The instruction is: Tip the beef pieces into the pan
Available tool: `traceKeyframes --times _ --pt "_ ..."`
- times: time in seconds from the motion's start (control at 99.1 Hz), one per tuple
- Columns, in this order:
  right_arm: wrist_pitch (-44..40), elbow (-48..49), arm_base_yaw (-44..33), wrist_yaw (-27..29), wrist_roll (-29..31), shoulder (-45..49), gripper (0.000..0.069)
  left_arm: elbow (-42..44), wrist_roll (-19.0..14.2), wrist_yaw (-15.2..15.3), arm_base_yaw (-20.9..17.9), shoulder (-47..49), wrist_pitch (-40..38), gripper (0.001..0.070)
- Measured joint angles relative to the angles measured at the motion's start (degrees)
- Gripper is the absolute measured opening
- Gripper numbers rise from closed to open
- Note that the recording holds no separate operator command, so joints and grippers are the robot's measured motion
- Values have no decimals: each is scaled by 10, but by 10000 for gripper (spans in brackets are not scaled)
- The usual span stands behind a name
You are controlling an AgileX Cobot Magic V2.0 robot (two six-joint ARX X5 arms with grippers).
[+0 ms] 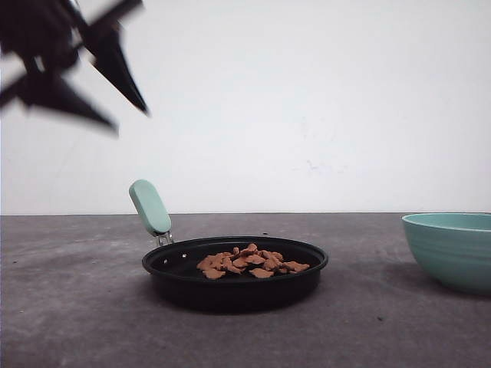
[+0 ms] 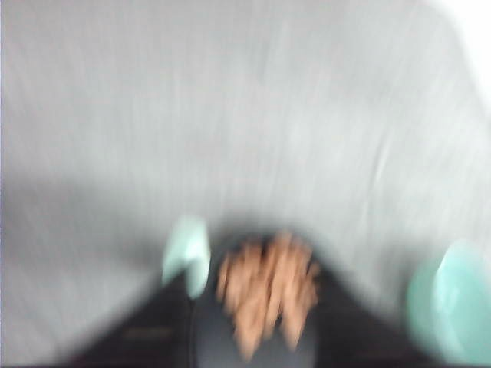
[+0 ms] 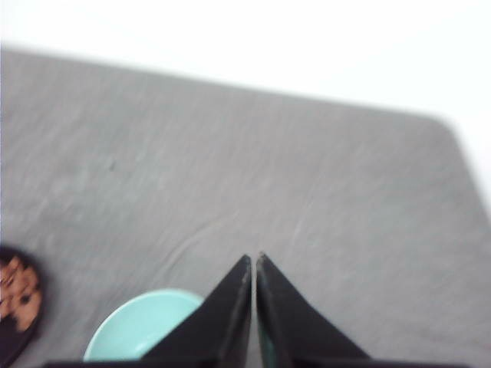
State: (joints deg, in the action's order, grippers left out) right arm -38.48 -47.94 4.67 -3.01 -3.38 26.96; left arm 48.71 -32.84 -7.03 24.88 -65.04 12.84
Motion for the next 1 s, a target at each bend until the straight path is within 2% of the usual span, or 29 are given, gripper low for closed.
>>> traceKeyframes --times 0.04,0.091,0.262,0.525,0.706,0.999 --pt "2 4 0 0 -3 -18 7 0 5 16 0 28 -13 72" --pt "1 6 0 0 -7 -38 7 0 13 32 0 62 -27 37" --pt "2 6 0 -2 -12 -84 7 2 53 83 0 160 -29 14" --pt "3 6 0 -2 -13 -89 7 2 80 87 0 256 52 14" --pt "15 7 0 0 -13 -89 7 2 82 86 0 283 114 14" --pt "19 7 0 0 -13 -89 7 2 82 86 0 311 114 14"
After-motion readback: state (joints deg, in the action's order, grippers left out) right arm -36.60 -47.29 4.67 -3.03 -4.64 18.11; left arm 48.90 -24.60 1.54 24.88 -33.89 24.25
